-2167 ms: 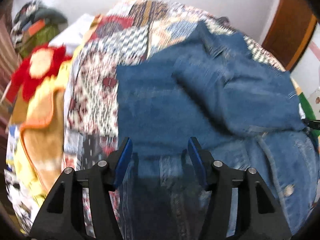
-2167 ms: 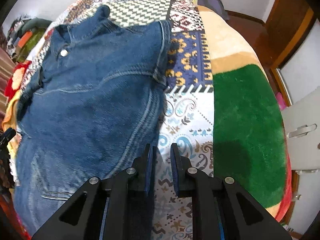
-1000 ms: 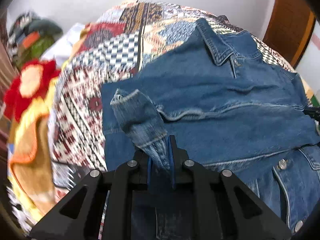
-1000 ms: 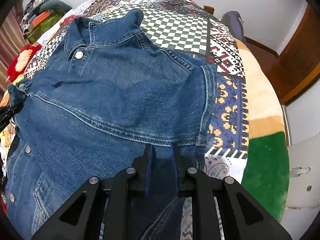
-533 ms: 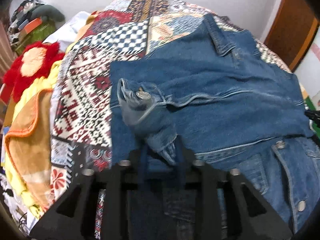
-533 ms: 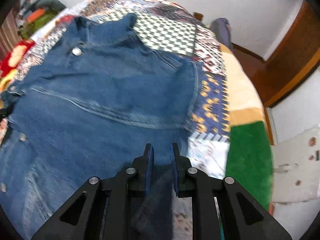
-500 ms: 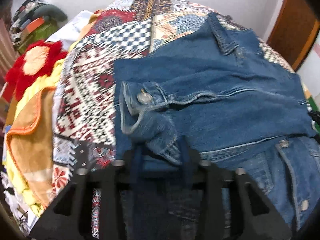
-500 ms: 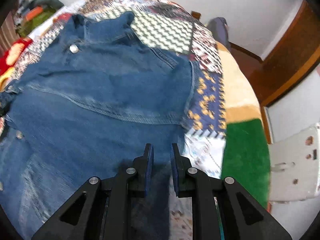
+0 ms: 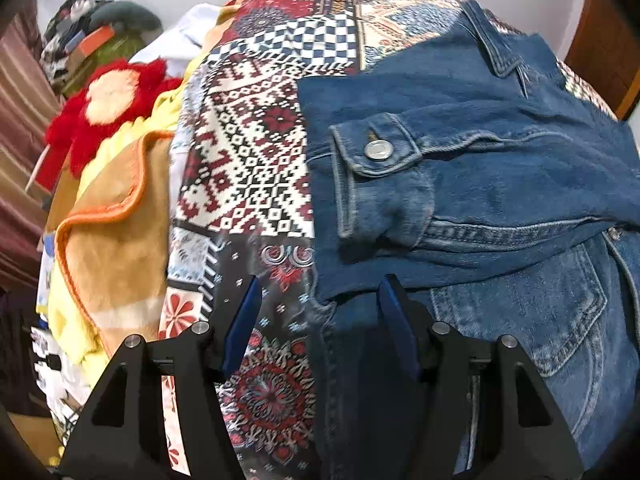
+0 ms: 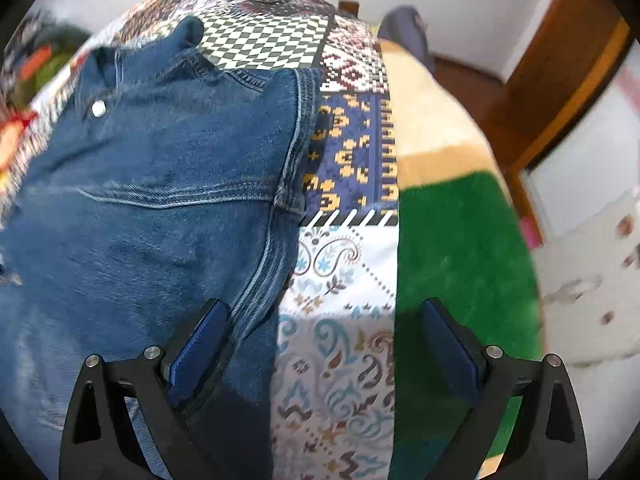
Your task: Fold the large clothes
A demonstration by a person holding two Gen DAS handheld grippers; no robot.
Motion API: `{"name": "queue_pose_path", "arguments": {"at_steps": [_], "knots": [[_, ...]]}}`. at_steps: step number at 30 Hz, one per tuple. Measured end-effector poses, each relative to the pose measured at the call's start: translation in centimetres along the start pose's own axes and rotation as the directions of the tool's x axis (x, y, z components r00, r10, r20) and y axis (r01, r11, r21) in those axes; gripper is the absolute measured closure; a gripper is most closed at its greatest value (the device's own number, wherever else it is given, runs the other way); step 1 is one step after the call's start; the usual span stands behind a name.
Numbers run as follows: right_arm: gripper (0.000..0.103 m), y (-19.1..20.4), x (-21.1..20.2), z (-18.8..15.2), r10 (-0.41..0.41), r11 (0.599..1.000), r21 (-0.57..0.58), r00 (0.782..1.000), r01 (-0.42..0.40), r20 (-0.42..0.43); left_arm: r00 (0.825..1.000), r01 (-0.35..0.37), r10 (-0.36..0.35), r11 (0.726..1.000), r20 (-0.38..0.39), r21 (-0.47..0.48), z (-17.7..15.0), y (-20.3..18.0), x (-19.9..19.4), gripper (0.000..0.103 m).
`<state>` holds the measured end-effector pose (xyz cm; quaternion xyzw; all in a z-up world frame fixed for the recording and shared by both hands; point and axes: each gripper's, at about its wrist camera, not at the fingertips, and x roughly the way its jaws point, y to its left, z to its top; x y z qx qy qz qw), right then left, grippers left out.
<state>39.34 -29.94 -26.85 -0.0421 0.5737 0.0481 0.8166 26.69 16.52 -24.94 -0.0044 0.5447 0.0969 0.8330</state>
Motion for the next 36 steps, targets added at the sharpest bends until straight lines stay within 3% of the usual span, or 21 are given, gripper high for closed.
{"name": "queue_pose_path", "arguments": {"at_steps": [3,8,12,18,21,26,30,32,33,34,35,36], "knots": [[0.007,-0.8,-1.2,0.8,0.07,0.997,0.037,0.997,-0.071,0.023,0.999,0.005,-0.004,0.999,0.034,-0.032,0.9,1.1,-1.3,0.04],[0.007,-0.2,-3.1,2.9,0.171,0.984,0.037,0.983,-0.174,0.07,0.994,0.007,-0.001,0.998,0.107,-0.055,4.2,1.9,-2.8,0.023],[0.006,0.3,-3.2,5.3,0.215,0.975,0.042,0.973,-0.22,0.089,0.992,0.065,-0.058,0.996,0.113,-0.065,7.7,2.1,-1.9,0.016],[0.007,-0.6,-1.4,8.7,0.269,0.955,0.102,0.959,-0.278,0.087,0.989,0.149,-0.147,0.98,0.025,-0.132,11.5,2.5,3.4,0.016],[0.007,-1.4,0.4,9.7,0.293,0.943,0.15,0.955,-0.298,0.057,0.986,0.159,-0.163,0.973,-0.013,-0.166,12.4,2.7,5.8,0.016],[0.01,-2.8,3.5,11.0,0.352,0.907,0.238,0.936,-0.346,0.02,0.967,0.215,-0.241,0.945,-0.082,-0.246,13.4,3.3,9.9,0.016],[0.03,-2.5,5.3,11.4,0.389,0.893,0.246,0.921,-0.376,-0.004,0.933,0.309,-0.35,0.9,-0.087,-0.306,13.7,3.5,11.9,0.025],[0.047,-1.9,5.4,11.6,0.363,0.908,0.219,0.932,-0.357,0.014,0.919,0.354,-0.391,0.876,-0.054,-0.328,13.9,3.6,12.2,0.025],[0.064,-1.6,5.4,11.8,0.349,0.916,0.202,0.937,-0.346,0.024,0.91,0.374,-0.413,0.863,-0.047,-0.339,14.1,3.6,12.6,0.027],[0.074,-1.4,5.6,12.0,0.35,0.917,0.194,0.937,-0.347,0.023,0.903,0.389,-0.428,0.854,-0.043,-0.346,14.2,3.6,12.7,0.032],[0.077,-1.2,5.8,12.3,0.349,0.918,0.193,0.937,-0.347,0.024,0.899,0.398,-0.437,0.849,-0.037,-0.348,14.3,3.6,12.8,0.038],[0.081,-1.0,5.9,12.6,0.345,0.92,0.187,0.938,-0.345,0.033,0.894,0.407,-0.446,0.845,-0.037,-0.348,14.6,3.5,12.9,0.053]]}}
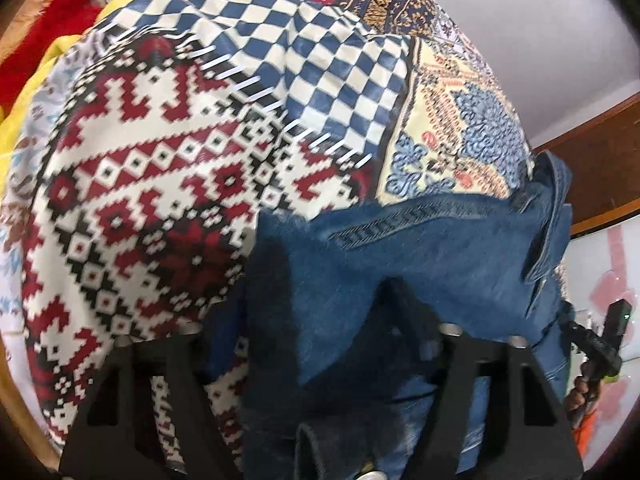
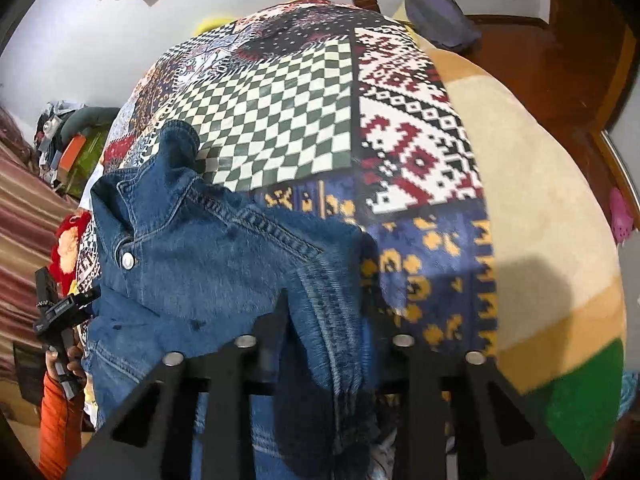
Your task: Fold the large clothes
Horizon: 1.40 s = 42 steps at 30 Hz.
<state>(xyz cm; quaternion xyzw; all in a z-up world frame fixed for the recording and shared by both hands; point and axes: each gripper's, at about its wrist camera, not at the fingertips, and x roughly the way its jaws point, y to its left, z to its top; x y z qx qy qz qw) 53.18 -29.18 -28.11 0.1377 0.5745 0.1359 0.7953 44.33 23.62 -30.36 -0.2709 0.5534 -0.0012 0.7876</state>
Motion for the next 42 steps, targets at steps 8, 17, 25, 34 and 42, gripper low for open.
{"name": "queue_pose_path", "arguments": {"at_steps": [8,17,25,34,42], "knots": [[0.09,4.2,-0.3,2.6,-0.112,0.969,-0.214,0.991,0.124,0.066,0.99,-0.116,0.107,0.988,0.092,0.102,1.1,-2.7,-2.1,0.093],[0.091,9.2,-0.5,8.5,-0.147,0.927,-0.319,0.974,0.198,0.174,0.947,-0.188,0.145,0.974,0.288,0.129,3.9,-4.0,-8.5,0.093],[0.09,11.7,3.6,11.6,-0.206,0.901,-0.341,0.956,0.268,0.208,0.929,-0.302,0.265,0.946,0.26,0.116,6.0,-2.2,-5.7,0.093],[0.086,8.1,8.9,10.8,-0.253,0.9,-0.334,0.959,0.282,0.128,0.922,-0.363,0.337,0.924,0.191,0.12,5.7,-0.5,-0.8,0.083],[0.014,7.1,8.5,10.4,-0.404,0.837,-0.322,0.896,0.443,0.182,0.916,-0.382,0.356,0.915,0.186,0.129,4.8,-0.3,-0.5,0.078]]}}
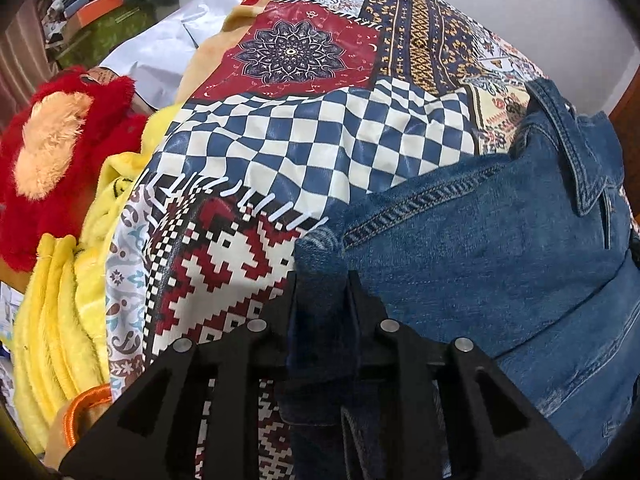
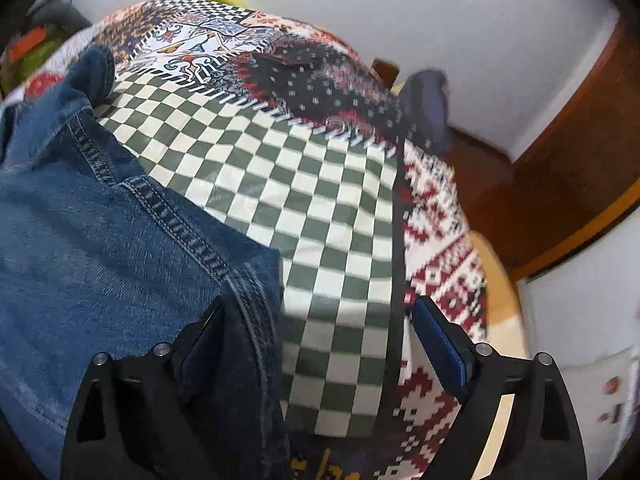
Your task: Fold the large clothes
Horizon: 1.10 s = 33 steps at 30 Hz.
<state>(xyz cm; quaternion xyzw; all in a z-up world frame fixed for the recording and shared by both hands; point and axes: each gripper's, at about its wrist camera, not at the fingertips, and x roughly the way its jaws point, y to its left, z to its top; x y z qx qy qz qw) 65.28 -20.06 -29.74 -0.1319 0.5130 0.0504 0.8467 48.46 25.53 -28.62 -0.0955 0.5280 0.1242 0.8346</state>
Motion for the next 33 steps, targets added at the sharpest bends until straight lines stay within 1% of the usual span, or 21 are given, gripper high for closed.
{"name": "queue_pose_path", "arguments": {"at_steps": [2,4,6,9,12,14,16,17,20,23,25,26,27,28,31,33], "knots": [[0.014,-1.1,-0.3,-0.2,0.047,0.998,0.039,0.999,-0.046,-0.019,1.0,-0.017,0.017,1.0,-0.011,0.01,-0.1,0.0,-0.3,0.076],[0.014,-1.5,-1.6,-0.3,0.051,0.998,0.034,0.999,-0.051,-0.009,0.999,-0.035,0.035,0.999,-0.017,0.02,-0.2,0.0,-0.8,0.075],[0.014,-1.4,-3.1,-0.3,0.041,0.999,0.014,0.999,-0.041,0.021,0.999,-0.05,0.05,0.998,-0.013,0.028,-0.3,-0.1,-1.7,0.075],[0.014,-0.9,-6.7,-0.3,0.042,0.999,-0.021,0.996,-0.041,0.075,0.998,-0.067,0.067,0.996,0.015,0.05,-0.3,-0.5,-3.9,0.075],[0.014,-0.6,-11.0,-0.4,0.055,0.998,-0.045,0.988,-0.049,0.146,0.997,-0.061,0.057,0.996,0.056,0.068,-0.4,-1.0,-6.9,0.074],[0.014,-0.5,-13.7,-0.7,0.068,0.997,-0.045,0.98,-0.061,0.186,0.995,-0.053,0.045,0.995,0.093,0.082,-0.6,-1.6,-9.4,0.069],[0.014,-0.4,-16.0,-0.8,0.091,0.996,-0.04,0.972,-0.085,0.216,0.99,-0.051,0.037,0.994,0.136,0.098,-0.9,-2.3,-11.7,0.058],[0.014,-0.4,-17.2,-1.0,0.105,0.994,-0.037,0.968,-0.099,0.228,0.986,-0.047,0.028,0.993,0.166,0.11,-1.3,-2.7,-13.4,0.056],[0.014,-0.4,-21.2,-2.2,0.148,0.989,-0.033,0.954,-0.145,0.259,0.977,-0.03,-0.001,0.99,0.215,0.14,-2.0,-3.9,-16.7,0.052],[0.013,-0.3,-24.3,-3.8,0.184,0.983,-0.038,0.941,-0.181,0.284,0.964,-0.029,-0.016,0.986,0.267,0.164,-3.4,-4.9,-20.0,0.042],[0.012,-0.2,-26.2,-5.2,0.214,0.977,-0.047,0.934,-0.209,0.286,0.955,-0.034,-0.022,0.983,0.296,0.183,-4.7,-5.6,-21.9,0.031],[0.012,-0.2,-26.8,-5.8,0.226,0.974,-0.05,0.932,-0.22,0.285,0.952,-0.03,-0.03,0.982,0.305,0.189,-5.3,-5.7,-22.5,0.028],[0.012,-0.1,-27.5,-6.7,0.242,0.97,-0.054,0.928,-0.237,0.283,0.95,-0.023,-0.038,0.981,0.311,0.191,-6.0,-5.8,-23.2,0.021],[0.012,-0.1,-28.0,-7.6,0.254,0.967,-0.054,0.926,-0.249,0.279,0.947,-0.015,-0.046,0.982,0.318,0.189,-6.8,-5.8,-23.9,0.017],[0.011,-0.1,-28.9,-10.5,0.275,0.961,-0.05,0.924,-0.272,0.264,0.947,0.011,-0.067,0.984,0.313,0.178,-9.3,-5.7,-25.1,0.014],[0.011,-0.1,-29.1,-12.3,0.279,0.96,-0.044,0.929,-0.277,0.244,0.95,0.022,-0.077,0.984,0.303,0.179,-11.1,-5.5,-25.5,0.011]]}}
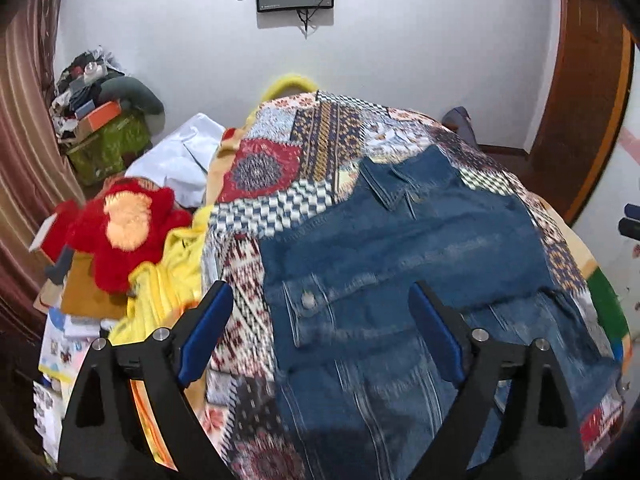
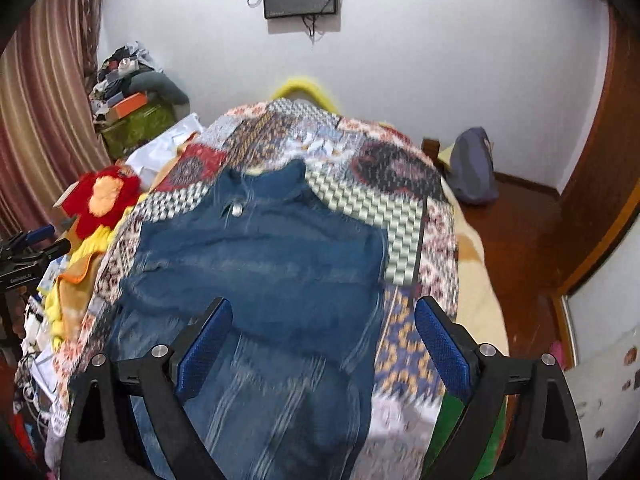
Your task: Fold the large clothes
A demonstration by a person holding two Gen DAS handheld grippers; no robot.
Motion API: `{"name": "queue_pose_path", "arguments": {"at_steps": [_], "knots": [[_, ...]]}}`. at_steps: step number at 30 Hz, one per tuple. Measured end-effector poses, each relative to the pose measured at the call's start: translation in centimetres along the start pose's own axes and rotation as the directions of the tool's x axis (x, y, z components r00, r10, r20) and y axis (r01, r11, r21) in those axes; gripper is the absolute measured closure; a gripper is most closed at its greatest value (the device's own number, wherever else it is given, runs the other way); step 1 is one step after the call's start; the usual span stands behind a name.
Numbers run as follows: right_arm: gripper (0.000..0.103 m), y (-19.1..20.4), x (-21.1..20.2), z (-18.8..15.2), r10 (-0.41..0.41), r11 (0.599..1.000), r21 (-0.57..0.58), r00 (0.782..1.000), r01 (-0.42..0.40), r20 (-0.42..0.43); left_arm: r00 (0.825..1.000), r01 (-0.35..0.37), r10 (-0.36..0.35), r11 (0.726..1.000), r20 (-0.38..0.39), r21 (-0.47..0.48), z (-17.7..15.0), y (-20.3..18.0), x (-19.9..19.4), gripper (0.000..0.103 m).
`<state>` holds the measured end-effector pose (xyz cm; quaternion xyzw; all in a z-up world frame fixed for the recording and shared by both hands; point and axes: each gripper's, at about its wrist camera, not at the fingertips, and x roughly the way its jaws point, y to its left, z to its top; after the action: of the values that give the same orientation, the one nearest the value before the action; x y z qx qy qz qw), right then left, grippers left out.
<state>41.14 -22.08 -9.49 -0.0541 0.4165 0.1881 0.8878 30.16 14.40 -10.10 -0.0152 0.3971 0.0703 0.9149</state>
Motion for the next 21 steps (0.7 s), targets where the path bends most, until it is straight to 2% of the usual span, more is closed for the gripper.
{"name": "queue_pose_path", "arguments": {"at_steps": [7,13,18,21], "knots": [[0.011,-0.8,-0.8,-6.7,-0.028,0.998,0.056,0.996,0.033,-0.088,0.993,0.021,-0.025,0.999,-0.114,-0.035,-6.8,0.2,-0.6,0.01],[0.011,-2.5,-0.2,-11.7,0.015,0.988,0.156,0.983,0.015,-0.183,0.962,0.022,-0.065,0.986,-0.264,-0.164,-13.4,1.5,1.1,0.01],[0.011,-3.5,1.6,-15.7,0.068,0.967,0.257,0.961,0.003,-0.267,0.934,0.003,-0.11,0.954,-0.34,-0.3,-17.8,3.2,2.2,0.01],[0.011,-3.7,2.7,-17.9,0.125,0.944,0.329,0.946,-0.021,-0.298,0.919,0.017,-0.166,0.923,-0.358,-0.385,-19.6,3.8,2.5,0.01]]}}
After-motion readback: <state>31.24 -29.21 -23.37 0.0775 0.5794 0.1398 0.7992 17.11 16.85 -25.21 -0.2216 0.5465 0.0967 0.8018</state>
